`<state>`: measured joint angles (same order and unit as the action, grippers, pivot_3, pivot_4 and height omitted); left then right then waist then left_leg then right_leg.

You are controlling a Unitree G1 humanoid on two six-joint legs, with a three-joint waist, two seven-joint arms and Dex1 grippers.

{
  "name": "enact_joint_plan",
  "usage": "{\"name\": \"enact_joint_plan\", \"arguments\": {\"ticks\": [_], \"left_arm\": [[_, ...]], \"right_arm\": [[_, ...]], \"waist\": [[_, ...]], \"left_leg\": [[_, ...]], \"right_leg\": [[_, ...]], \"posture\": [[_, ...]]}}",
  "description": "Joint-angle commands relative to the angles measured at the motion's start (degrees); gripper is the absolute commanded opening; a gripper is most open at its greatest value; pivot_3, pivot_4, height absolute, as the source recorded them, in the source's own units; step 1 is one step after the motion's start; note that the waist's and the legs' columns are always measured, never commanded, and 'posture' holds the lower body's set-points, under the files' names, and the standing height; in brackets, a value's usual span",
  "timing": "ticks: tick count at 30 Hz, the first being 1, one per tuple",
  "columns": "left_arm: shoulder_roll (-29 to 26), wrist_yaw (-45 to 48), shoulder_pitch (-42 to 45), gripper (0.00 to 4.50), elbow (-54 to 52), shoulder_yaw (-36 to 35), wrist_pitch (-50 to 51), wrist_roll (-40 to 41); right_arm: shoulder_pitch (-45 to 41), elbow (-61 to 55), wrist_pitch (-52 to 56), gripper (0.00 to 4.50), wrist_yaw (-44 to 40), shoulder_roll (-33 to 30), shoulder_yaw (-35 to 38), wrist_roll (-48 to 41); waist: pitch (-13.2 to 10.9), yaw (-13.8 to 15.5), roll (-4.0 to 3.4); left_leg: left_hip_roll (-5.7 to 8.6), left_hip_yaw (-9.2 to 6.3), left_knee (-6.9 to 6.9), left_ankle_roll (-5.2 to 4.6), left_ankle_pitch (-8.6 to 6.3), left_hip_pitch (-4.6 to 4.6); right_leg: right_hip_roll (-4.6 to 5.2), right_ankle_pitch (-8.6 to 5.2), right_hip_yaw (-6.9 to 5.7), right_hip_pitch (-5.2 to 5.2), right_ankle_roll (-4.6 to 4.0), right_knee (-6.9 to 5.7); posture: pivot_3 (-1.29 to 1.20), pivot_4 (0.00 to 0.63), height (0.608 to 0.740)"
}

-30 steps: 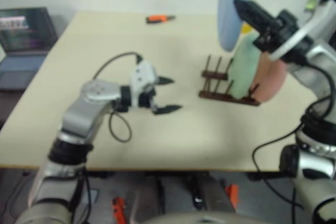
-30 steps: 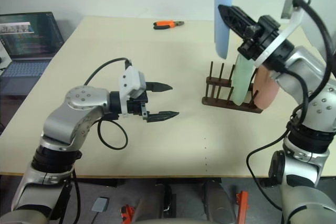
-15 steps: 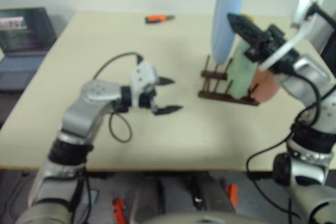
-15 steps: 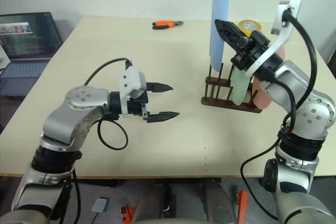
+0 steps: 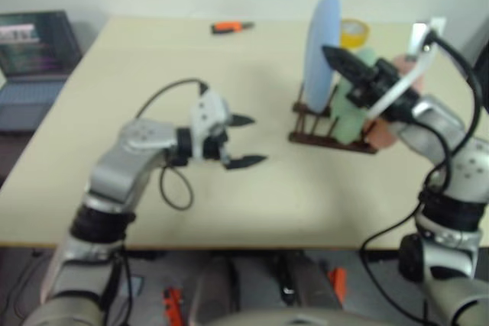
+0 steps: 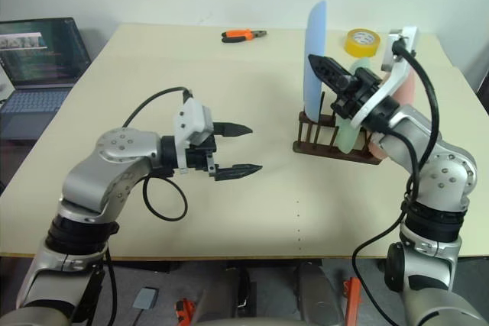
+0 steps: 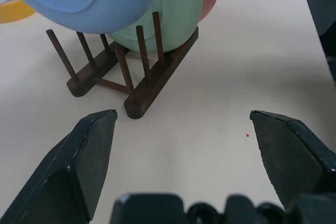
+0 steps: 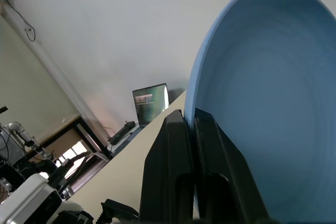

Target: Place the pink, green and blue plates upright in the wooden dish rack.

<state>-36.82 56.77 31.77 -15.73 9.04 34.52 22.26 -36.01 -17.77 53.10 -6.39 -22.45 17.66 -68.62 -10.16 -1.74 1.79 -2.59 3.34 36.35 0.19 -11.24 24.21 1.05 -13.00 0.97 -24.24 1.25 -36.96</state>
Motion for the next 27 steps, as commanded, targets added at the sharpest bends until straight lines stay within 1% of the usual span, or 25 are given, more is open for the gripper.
{"name": "enact_joint_plan", "arguments": {"ticks": [1,16,19,27], "left_arm": [[-0.4,-0.5,0.2,4.5,-2.5,-1.5,-0.5,0.6],[-0.5,-0.5,0.3,4.5,-2.4,-1.4,-0.5,0.5],[-0.5,-0.6,0.2,4.5,-2.5,-1.3,-0.4,0.5],[-0.3,-1.0,0.2,4.5,-2.7,-1.1,-0.4,0.5]], "right_arm": [[0.1,-1.2,-1.4,0.01,-0.5,-0.6,0.0,0.4],[0.5,-0.1,-1.4,0.01,-0.6,-0.7,-1.2,3.5],[0.7,-0.1,-1.4,0.69,-0.9,-0.9,-1.4,4.1],[1.1,-0.6,-1.5,3.54,-2.1,-1.4,-1.7,6.5]], "waist": [[0.0,0.0,0.0],[0.0,0.0,0.0],[0.0,0.0,0.0],[0.0,0.0,0.0]], "left_leg": [[0.0,0.0,0.0,0.0,0.0,0.0],[0.0,0.0,-0.07,0.0,0.0,0.0],[0.0,0.0,-0.07,0.0,0.0,0.0],[0.0,0.0,-0.15,0.0,0.0,0.0]], "right_leg": [[0.0,0.0,0.0,0.0,0.0,0.0],[0.0,-0.01,0.0,-0.01,-0.01,0.05],[0.0,-0.02,-0.01,-0.01,-0.02,0.05],[0.0,-0.02,-0.01,-0.03,-0.02,0.06]], "posture": [[0.0,0.15,0.74],[0.0,0.15,0.74],[0.0,0.15,0.74],[0.0,0.15,0.74]]}}
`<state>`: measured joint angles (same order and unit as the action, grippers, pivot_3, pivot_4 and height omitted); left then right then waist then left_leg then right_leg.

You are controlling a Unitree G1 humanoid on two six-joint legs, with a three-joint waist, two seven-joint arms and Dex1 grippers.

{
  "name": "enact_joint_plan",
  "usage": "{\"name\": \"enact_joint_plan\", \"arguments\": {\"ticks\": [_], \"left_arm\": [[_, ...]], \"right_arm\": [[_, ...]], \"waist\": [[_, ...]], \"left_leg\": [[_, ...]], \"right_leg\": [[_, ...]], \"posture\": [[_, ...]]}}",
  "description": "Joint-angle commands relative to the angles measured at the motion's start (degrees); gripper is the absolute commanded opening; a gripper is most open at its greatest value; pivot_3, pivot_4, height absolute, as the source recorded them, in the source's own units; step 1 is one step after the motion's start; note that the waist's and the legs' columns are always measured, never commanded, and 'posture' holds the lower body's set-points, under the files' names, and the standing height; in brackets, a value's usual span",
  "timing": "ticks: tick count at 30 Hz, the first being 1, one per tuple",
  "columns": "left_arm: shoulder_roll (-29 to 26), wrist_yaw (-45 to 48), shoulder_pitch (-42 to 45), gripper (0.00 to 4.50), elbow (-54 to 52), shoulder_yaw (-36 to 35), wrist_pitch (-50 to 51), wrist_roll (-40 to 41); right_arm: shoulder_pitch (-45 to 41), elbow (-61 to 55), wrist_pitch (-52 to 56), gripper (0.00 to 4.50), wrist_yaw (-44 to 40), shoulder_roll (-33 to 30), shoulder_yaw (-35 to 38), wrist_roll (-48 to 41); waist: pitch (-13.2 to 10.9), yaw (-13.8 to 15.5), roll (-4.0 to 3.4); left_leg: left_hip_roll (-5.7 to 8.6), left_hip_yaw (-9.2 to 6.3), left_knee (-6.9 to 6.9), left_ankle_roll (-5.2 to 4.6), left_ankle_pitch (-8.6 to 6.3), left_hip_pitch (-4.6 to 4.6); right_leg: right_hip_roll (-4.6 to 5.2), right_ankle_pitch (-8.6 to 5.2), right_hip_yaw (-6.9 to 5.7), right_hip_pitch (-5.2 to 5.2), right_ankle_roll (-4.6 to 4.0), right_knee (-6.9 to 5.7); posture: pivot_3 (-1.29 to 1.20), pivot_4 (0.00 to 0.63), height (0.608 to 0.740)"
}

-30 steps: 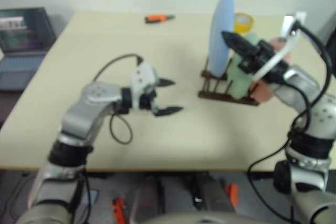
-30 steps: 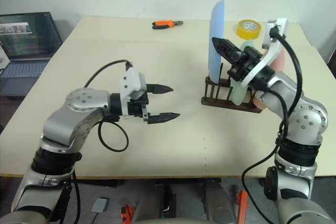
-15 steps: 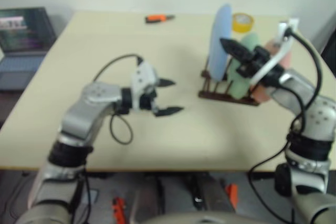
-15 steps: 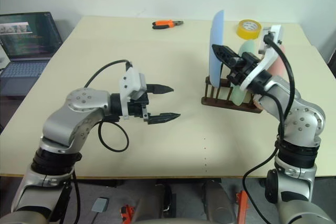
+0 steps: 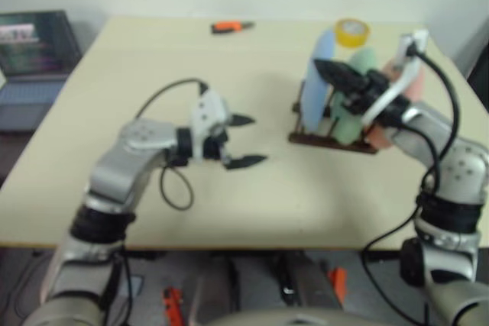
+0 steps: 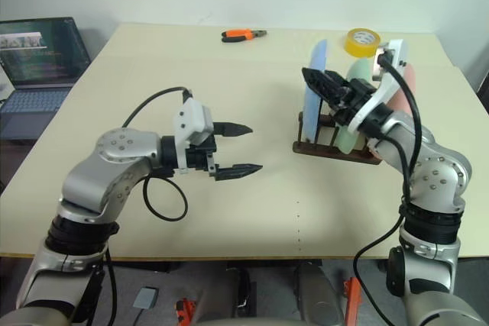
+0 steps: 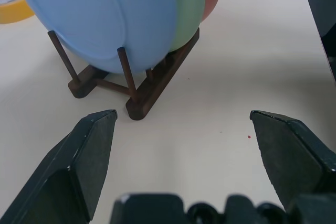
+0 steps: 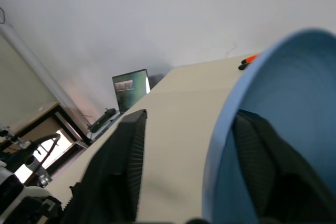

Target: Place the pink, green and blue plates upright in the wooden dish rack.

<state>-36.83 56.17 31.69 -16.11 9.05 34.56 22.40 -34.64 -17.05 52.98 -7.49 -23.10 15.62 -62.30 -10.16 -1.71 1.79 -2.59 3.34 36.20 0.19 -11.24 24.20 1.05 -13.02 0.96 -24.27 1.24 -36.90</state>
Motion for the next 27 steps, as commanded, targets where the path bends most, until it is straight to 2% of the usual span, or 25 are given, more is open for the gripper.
{"name": "enact_joint_plan", "arguments": {"ticks": [1,27], "left_arm": [[-0.3,-0.4,0.2,4.5,-2.4,-1.1,-0.4,0.4],[-0.2,-0.6,0.3,4.5,-2.5,-0.8,-0.4,0.4]], "right_arm": [[-0.3,-1.4,-1.3,3.84,-1.2,-0.7,0.4,0.3],[-0.9,-4.4,-1.9,3.84,-4.9,-5.4,-2.6,8.7]], "waist": [[0.0,0.0,0.0],[0.0,0.0,0.0]], "left_leg": [[0.0,0.0,-0.01,0.0,0.0,0.0],[0.0,0.0,-0.07,0.0,0.0,-0.02]], "right_leg": [[0.0,0.0,0.0,-0.01,0.0,0.0],[-0.01,-0.03,-0.01,-0.02,-0.01,0.01]], "posture": [[0.0,0.15,0.74],[0.0,0.15,0.74]]}}
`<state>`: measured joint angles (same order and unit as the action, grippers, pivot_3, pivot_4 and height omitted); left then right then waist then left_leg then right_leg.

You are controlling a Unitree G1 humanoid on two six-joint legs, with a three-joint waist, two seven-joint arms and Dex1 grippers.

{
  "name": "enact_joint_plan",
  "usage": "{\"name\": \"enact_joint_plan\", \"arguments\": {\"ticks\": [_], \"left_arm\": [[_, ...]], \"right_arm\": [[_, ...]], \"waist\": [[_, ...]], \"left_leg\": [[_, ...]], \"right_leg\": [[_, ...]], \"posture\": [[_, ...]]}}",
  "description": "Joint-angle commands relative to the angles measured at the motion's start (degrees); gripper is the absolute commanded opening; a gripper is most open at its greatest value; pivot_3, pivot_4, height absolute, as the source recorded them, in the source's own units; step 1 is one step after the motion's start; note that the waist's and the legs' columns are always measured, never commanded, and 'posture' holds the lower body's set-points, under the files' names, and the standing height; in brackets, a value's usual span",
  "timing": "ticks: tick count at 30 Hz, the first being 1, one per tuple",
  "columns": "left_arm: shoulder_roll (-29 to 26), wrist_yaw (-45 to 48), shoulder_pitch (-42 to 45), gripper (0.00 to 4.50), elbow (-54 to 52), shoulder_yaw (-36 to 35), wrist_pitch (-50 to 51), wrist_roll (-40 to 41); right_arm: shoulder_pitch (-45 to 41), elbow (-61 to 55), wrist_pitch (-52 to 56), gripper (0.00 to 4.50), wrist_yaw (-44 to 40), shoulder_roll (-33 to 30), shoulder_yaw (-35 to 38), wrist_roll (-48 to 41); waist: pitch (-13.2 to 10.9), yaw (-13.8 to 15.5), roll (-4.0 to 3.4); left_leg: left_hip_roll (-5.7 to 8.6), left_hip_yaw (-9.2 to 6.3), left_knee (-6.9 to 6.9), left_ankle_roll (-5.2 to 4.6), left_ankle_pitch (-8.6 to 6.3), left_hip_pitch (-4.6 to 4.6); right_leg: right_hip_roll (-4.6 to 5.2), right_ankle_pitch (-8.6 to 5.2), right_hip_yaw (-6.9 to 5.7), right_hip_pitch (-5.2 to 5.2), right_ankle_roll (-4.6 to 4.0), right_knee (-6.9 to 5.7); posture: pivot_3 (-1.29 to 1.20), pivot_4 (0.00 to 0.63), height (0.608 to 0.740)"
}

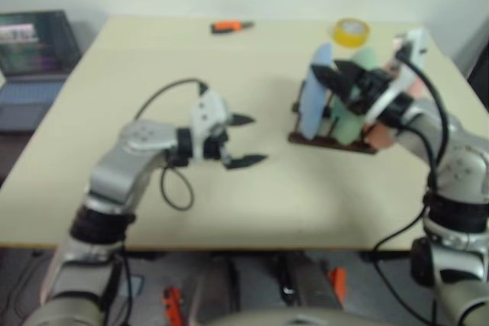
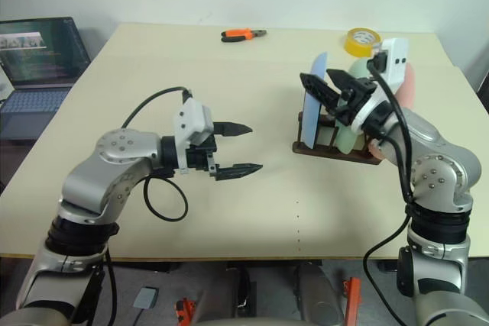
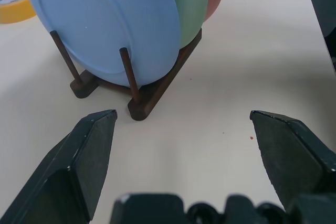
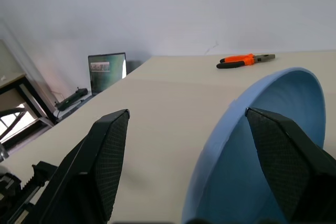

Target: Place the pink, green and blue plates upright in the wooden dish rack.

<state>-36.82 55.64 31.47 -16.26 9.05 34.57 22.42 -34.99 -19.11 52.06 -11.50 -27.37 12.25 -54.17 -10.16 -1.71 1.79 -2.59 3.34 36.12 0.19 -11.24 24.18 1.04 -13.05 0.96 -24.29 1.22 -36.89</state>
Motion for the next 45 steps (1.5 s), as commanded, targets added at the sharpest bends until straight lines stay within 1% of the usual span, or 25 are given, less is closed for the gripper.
{"name": "enact_joint_plan", "arguments": {"ticks": [1,20,26,28,30,32,35,37,40,42,45], "left_arm": [[-0.2,-0.1,0.5,4.5,-2.4,-0.8,-0.4,0.4],[0.0,-0.2,0.4,4.5,-2.4,-0.5,-0.3,0.5],[-0.1,0.0,0.6,4.5,-2.0,-0.7,-0.6,0.5],[-0.5,0.3,0.8,4.5,-1.7,-1.5,-1.0,0.5],[-1.6,0.8,1.1,4.5,-1.6,-2.8,-1.3,0.8],[-2.6,1.1,0.9,4.5,-1.7,-4.0,-1.7,1.1],[-5.0,2.1,0.8,4.5,-1.4,-7.8,-2.2,2.5],[-6.9,2.9,0.5,4.5,-0.5,-10.6,-2.6,3.3],[-10.7,4.9,-1.2,4.5,1.6,-14.6,-3.8,3.8],[-12.6,6.2,-2.3,4.5,2.7,-16.2,-4.5,4.1],[-15.6,9.4,-4.7,4.5,6.2,-20.5,-5.4,5.9]], "right_arm": [[-0.5,-2.4,-1.2,3.84,-1.1,-1.3,0.8,0.9],[0.2,-3.5,-2.7,3.84,-3.3,-1.3,1.4,3.4],[-0.4,-4.5,-1.9,3.84,-5.3,-3.5,2.8,1.7],[-0.2,-5.4,-0.5,3.84,-9.4,-8.0,4.7,-0.2],[0.5,-5.4,0.5,3.84,-15.0,-14.3,7.7,-2.3],[2.0,-4.3,0.4,3.84,-19.6,-18.9,10.3,-3.3],[7.9,1.4,-2.4,3.84,-31.8,-27.9,15.8,-0.6],[11.9,7.8,-4.9,3.84,-39.9,-32.9,18.8,1.9],[16.9,21.0,-12.0,3.84,-51.4,-39.0,21.0,7.9],[17.6,28.7,-16.5,3.84,-56.7,-41.7,20.3,11.2],[15.7,43.1,-23.8,3.84,-63.9,-46.0,17.4,16.9]], "waist": [[0.0,0.0,0.0],[0.0,0.0,0.0],[0.0,0.0,0.0],[0.0,0.0,0.0],[0.0,0.1,0.01],[0.0,0.2,0.04],[0.0,0.3,0.08],[-0.1,0.4,0.09],[-0.1,0.2,0.09],[-0.1,-0.1,0.09],[-0.1,-0.2,0.07]], "left_leg": [[0.0,0.01,0.0,0.0,0.0,0.0],[0.0,0.0,-0.01,0.0,0.0,0.0],[0.01,0.01,-0.01,0.0,0.0,0.0],[0.01,0.01,0.0,0.0,0.0,0.0],[0.02,0.02,-0.02,0.0,0.0,0.01],[0.03,0.0,-0.03,0.0,0.0,0.02],[0.03,-0.05,-0.05,0.01,0.0,0.02],[0.03,-0.03,-0.05,0.01,-0.01,0.0],[0.06,0.02,-0.04,0.0,-0.01,-0.15],[0.06,0.09,-0.05,0.01,-0.01,-0.24],[0.03,0.11,-0.04,0.0,-0.01,-0.32]], "right_leg": [[0.0,0.0,0.0,0.0,0.0,0.0],[0.0,0.0,0.0,0.0,0.0,0.0],[0.0,0.0,0.0,0.0,0.0,0.01],[0.0,-0.01,-0.01,0.0,0.0,0.01],[0.01,-0.01,0.0,-0.01,0.0,0.02],[0.02,-0.05,-0.02,0.0,0.0,0.04],[0.02,-0.11,-0.05,0.01,-0.03,0.04],[0.03,-0.29,-0.04,0.04,-0.33,0.05],[0.05,-0.3,-0.02,0.12,-0.35,0.03],[0.06,-0.3,0.02,0.15,-0.34,0.02],[0.05,-0.3,0.02,0.14,-0.35,-0.04]], "posture": [[0.0,0.15,0.74],[0.0,0.15,0.74],[0.0,0.15,0.74],[0.0,0.15,0.74],[0.0,0.15,0.74],[0.0,0.15,0.74],[0.0,0.15,0.74],[0.0,0.15,0.74],[0.0,0.15,0.74],[0.0,0.15,0.74],[0.0,0.15,0.74]]}}
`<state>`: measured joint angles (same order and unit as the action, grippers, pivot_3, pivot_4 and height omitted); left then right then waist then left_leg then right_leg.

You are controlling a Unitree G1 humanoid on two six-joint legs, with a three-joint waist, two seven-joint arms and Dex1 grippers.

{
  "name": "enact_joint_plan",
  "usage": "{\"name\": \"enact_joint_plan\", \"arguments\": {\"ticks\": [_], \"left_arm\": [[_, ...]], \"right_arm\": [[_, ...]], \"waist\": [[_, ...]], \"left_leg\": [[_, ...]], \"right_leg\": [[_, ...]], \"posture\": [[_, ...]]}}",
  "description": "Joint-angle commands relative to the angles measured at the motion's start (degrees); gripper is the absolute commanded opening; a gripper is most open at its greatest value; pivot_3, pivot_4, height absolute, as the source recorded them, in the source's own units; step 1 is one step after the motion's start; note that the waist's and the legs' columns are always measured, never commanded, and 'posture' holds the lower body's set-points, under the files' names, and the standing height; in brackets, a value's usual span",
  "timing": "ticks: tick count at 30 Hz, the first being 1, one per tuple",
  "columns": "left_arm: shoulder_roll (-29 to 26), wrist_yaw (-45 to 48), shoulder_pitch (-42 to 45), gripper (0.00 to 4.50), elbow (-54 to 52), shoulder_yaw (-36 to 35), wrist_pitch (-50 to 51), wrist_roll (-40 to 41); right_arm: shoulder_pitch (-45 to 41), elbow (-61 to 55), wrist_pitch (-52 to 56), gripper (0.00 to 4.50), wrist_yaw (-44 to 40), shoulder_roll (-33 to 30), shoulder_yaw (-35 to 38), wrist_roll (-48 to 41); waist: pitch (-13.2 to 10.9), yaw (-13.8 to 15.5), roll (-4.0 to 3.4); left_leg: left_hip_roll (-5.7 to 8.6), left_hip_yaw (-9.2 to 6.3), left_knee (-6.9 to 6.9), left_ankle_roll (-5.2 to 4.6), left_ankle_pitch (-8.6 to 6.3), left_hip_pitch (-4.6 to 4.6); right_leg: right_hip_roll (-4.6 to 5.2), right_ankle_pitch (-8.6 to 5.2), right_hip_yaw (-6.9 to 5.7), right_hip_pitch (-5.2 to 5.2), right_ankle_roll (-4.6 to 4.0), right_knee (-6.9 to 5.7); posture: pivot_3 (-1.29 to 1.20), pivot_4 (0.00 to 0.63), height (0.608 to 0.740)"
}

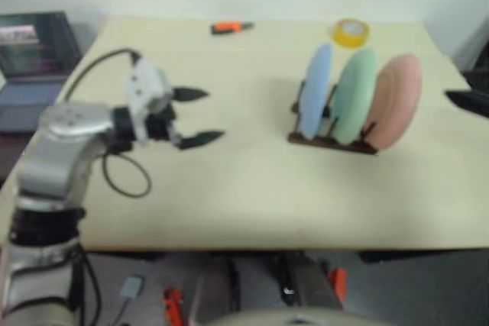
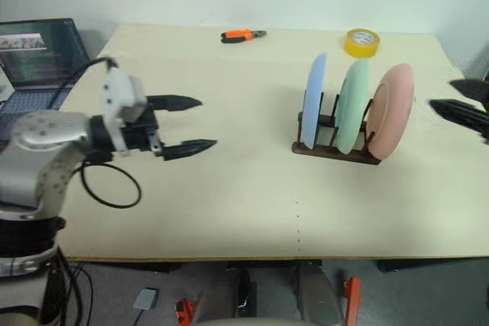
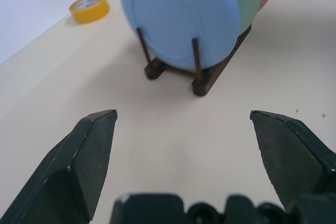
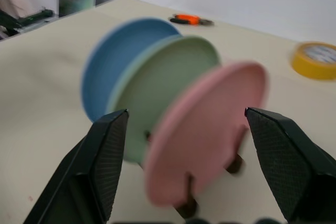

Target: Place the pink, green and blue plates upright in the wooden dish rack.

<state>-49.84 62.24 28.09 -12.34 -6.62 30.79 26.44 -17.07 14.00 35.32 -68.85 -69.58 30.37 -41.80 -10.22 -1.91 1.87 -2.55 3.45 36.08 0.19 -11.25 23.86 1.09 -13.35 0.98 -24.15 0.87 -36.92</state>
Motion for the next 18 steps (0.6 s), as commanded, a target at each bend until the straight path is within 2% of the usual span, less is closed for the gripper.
{"name": "enact_joint_plan", "arguments": {"ticks": [1,5,8,12,18], "left_arm": [[-3.6,3.8,-1.9,4.5,3.7,-5.8,-2.2,2.0],[-8.7,9.2,-6.1,4.5,8.7,-9.7,-4.3,2.0],[-11.8,12.5,-8.7,4.5,11.7,-12.2,-5.9,2.1],[-13.0,11.8,-10.7,4.5,10.7,-14.4,-5.1,2.6],[-14.0,10.0,-17.4,4.5,7.3,-19.9,-4.0,2.1]], "right_arm": [[-3.5,14.2,-9.1,3.84,-8.4,-4.9,-2.2,6.3],[-10.6,27.1,-14.9,3.84,-14.6,-7.3,-8.4,12.4],[-16.0,33.1,-17.6,3.84,-16.8,-6.8,-12.3,16.2],[-19.9,37.8,-20.3,3.84,-17.8,-3.9,-14.7,18.8],[-19.0,38.3,-20.7,3.84,-19.6,-1.3,-14.1,18.8]], "waist": [[0.0,-0.1,-0.03],[0.0,-0.4,-0.09],[-0.1,-0.5,-0.14],[-0.1,-0.1,-0.17],[-0.2,0.1,-0.34]], "left_leg": [[-0.01,0.0,0.0,0.0,0.0,-0.03],[-0.03,0.01,-0.04,0.0,0.0,-0.04],[-0.04,0.07,-0.09,0.02,-0.01,-0.02],[-0.04,0.09,-0.11,0.07,-0.04,0.02],[-0.07,0.13,-0.12,0.14,-0.08,0.03]], "right_leg": [[0.0,0.0,0.0,-0.01,-0.01,-0.01],[-0.01,-0.05,-0.02,-0.08,-0.09,-0.04],[0.03,-0.07,-0.01,-0.15,-0.14,-0.03],[0.17,-0.11,-0.02,-0.19,-0.19,-0.01],[0.23,-0.13,0.0,-0.19,-0.22,-0.04]], "posture": [[0.0,0.15,0.74],[0.0,0.15,0.74],[0.0,0.15,0.74],[0.0,0.15,0.74],[0.0,0.15,0.74]]}}
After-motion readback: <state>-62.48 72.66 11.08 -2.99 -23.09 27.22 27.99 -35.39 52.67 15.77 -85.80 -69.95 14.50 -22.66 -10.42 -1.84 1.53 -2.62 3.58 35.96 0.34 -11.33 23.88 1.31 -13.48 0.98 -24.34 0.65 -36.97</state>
